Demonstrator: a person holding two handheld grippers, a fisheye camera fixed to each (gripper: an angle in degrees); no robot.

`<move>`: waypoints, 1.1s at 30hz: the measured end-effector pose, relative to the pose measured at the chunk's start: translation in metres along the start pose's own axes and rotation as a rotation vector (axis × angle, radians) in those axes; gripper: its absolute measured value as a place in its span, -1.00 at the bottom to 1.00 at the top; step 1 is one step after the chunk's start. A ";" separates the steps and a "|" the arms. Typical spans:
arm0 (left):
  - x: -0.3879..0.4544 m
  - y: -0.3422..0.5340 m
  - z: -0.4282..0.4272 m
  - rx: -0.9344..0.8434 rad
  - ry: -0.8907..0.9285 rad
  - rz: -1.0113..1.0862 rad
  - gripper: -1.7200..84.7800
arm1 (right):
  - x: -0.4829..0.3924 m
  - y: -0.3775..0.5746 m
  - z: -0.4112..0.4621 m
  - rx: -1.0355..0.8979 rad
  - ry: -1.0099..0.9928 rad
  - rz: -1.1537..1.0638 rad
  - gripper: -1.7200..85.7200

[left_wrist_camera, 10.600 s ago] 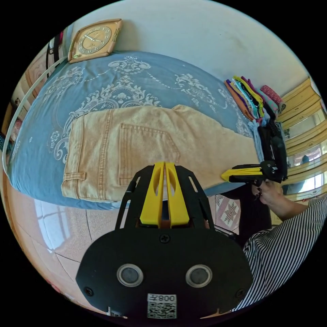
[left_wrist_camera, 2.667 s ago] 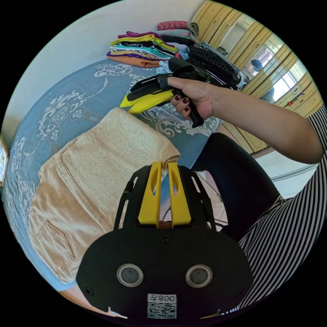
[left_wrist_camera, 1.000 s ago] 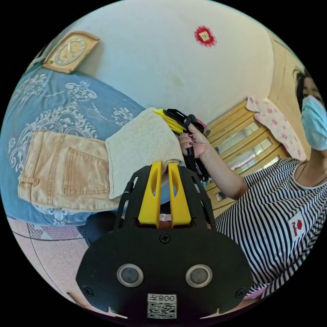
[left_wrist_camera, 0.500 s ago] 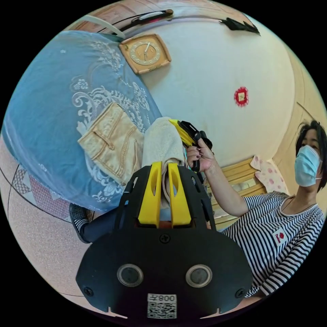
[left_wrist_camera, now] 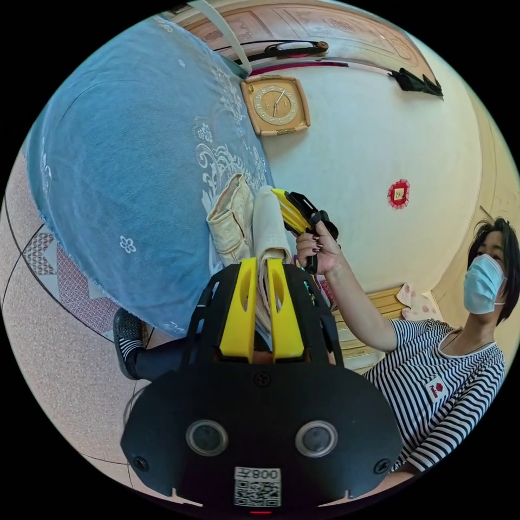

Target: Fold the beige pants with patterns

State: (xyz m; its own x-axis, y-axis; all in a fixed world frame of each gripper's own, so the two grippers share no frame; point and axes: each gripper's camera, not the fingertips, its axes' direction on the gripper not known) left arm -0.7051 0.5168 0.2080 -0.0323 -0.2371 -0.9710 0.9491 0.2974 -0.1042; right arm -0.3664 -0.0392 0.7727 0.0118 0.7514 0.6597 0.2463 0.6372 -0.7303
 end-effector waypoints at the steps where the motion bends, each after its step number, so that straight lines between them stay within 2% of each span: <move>1: -0.001 0.000 -0.004 0.003 -0.001 -0.014 -0.89 | 0.004 -0.005 0.010 -0.006 0.002 -0.005 -0.85; 5: -0.001 0.004 -0.013 0.020 0.005 -0.035 -0.89 | 0.016 -0.021 0.044 -0.027 -0.024 -0.028 -0.91; 11: 0.025 0.026 -0.032 0.102 -0.096 0.002 -0.93 | 0.020 -0.027 0.074 -0.043 0.019 -0.145 -0.95; 14: 0.054 0.040 -0.033 0.139 -0.144 0.095 -0.95 | 0.013 -0.017 0.084 -0.042 0.120 -0.263 -0.96; 18: 0.093 0.046 -0.001 0.062 -0.288 0.267 -0.96 | 0.006 -0.006 0.113 -0.082 0.252 -0.377 -0.96; 22: 0.105 0.059 0.049 -0.067 -0.610 0.374 -0.96 | 0.001 0.002 0.163 -0.150 0.484 -0.519 -0.96; 23: 0.106 0.063 0.053 -0.063 -0.621 0.389 -0.96 | 0.001 0.006 0.174 -0.150 0.539 -0.564 -0.95; 27: 0.118 0.086 0.073 -0.056 -0.674 0.393 -0.96 | 0.007 0.013 0.183 -0.121 0.558 -0.616 -0.95; 30: 0.144 0.108 0.087 -0.031 -0.771 0.492 -0.96 | 0.010 0.012 0.182 -0.149 0.537 -0.599 -0.96; 33: 0.148 0.125 0.113 -0.099 -0.854 0.554 -0.96 | 0.008 0.012 0.173 -0.081 0.534 -0.619 -0.96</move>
State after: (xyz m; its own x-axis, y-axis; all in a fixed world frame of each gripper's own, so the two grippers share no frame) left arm -0.5556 0.4148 0.0752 0.6744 -0.6112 -0.4143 0.7310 0.6318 0.2578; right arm -0.5311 0.0043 0.7383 0.3053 0.0727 0.9495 0.4284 0.8800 -0.2051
